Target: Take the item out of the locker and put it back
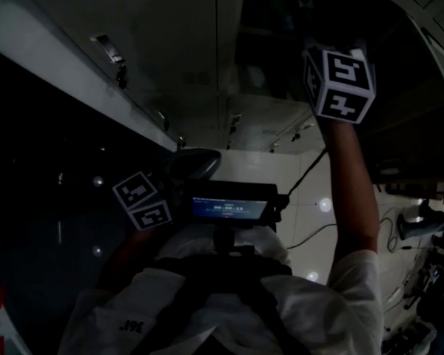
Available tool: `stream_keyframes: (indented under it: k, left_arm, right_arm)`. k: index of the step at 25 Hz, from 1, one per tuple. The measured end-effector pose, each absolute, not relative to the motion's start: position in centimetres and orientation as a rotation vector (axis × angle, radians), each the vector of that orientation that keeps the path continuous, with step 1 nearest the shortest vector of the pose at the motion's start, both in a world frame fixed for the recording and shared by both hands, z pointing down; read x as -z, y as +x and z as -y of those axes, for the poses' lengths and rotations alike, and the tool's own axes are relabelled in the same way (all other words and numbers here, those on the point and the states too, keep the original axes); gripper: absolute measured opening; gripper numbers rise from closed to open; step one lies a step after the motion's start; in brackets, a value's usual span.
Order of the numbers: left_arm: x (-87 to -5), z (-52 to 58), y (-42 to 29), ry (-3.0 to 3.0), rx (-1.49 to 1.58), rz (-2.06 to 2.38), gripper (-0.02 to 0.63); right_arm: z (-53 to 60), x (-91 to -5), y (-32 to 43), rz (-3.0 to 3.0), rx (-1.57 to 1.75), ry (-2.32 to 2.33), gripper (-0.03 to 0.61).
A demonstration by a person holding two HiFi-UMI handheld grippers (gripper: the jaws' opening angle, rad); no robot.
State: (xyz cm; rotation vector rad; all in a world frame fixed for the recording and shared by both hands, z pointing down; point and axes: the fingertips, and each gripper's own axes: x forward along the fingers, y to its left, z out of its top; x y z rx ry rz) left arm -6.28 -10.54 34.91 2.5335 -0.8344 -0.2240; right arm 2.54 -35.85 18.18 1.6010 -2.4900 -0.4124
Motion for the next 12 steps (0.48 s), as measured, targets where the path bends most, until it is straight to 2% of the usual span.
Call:
stream_keyframes:
  k: [12]
  left_arm:
    - [-36.0, 12.1, -3.5, 2.491, 0.2, 0.854, -0.007]
  right_arm:
    - [28.8, -26.1, 5.7, 2.624, 0.103, 1.467, 0.255]
